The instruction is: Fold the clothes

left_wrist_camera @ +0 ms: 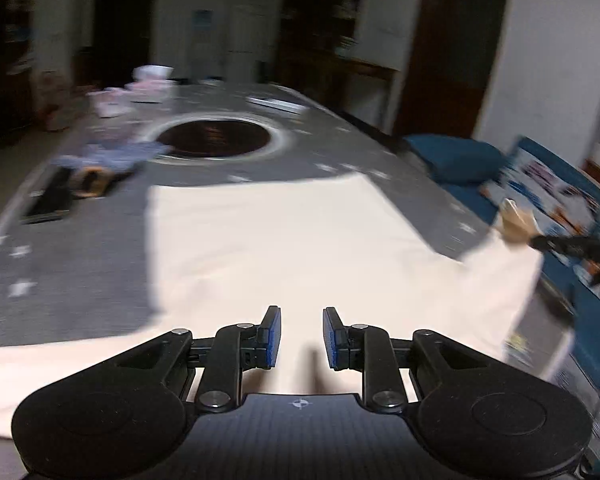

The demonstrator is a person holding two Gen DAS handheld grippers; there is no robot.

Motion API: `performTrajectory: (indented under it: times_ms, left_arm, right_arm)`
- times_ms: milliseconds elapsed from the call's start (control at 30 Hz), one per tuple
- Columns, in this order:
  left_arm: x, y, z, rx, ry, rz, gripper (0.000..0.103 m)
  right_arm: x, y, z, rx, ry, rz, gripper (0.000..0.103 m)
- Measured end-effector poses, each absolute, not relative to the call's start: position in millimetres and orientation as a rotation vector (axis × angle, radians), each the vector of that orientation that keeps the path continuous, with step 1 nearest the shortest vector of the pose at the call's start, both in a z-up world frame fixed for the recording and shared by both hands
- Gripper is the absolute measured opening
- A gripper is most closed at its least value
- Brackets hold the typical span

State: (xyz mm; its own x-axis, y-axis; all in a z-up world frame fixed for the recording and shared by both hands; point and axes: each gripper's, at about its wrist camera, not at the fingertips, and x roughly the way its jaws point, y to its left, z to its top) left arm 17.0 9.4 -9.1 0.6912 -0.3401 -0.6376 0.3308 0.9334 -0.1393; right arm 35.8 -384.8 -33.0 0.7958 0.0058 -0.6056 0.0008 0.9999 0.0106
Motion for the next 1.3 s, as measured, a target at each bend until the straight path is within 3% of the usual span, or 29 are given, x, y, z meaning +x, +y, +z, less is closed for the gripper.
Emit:
performTrajectory:
  times_ms: [267,433,833,1167,1300]
  left_arm:
    - [5,-31,-37,0.048,0.778,-0.540,0.025]
    - [-5,-36,-40,0.057,0.780,-0.573,0.034]
    - [1,18,-24,-0.007,0.725,-0.415,0.034]
    - [-28,32,-28,0.009,0.751,-0.474,0.035]
    - [-38,23,-20,0.028,0.704,-0.558,0.046]
  right_arm:
    - [27,-416,-39,0.080,0.691,-0.059,0.009]
    - [29,-377,-31,0.037,0.685,0.144,0.017]
    - [42,-263,-26,-0.105,0.708,0.617,0.035]
    - [4,-227,-37,-0.345,0.768,0.821,0.038]
    - [-1,-226,-23,-0.302,0.759,0.858,0.038]
